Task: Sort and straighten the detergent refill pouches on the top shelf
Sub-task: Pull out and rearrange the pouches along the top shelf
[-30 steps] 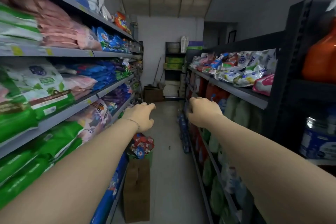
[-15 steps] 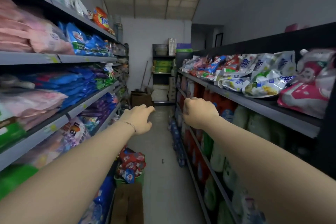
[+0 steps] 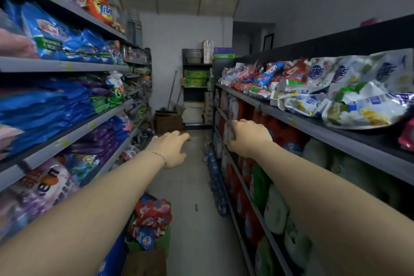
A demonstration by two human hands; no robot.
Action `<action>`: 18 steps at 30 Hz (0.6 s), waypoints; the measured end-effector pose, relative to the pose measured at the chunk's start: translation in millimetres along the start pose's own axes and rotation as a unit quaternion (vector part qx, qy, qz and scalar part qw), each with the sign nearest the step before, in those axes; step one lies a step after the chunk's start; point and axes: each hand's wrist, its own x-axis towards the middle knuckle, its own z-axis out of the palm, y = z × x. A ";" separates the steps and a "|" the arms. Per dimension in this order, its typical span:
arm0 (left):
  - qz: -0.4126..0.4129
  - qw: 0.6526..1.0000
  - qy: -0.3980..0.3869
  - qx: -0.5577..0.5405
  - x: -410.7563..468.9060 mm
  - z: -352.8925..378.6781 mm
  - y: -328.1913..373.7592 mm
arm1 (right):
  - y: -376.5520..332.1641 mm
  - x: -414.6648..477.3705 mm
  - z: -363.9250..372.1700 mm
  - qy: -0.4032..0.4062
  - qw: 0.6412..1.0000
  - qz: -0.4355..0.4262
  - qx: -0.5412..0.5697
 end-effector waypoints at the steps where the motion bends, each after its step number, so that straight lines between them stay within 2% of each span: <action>1: -0.003 1.000 0.002 0.002 17.9 0.5 -0.6 | 7.3 17.4 3.1 0.003 1.000 -0.001 0.001; 10: -0.011 0.999 0.028 -0.013 172.1 5.2 0.2 | 72.0 155.0 48.8 0.013 0.999 0.015 0.034; 18: -0.014 1.000 -0.011 0.003 269.3 49.9 -16.7 | 83.6 238.4 131.5 -0.017 0.999 0.008 0.048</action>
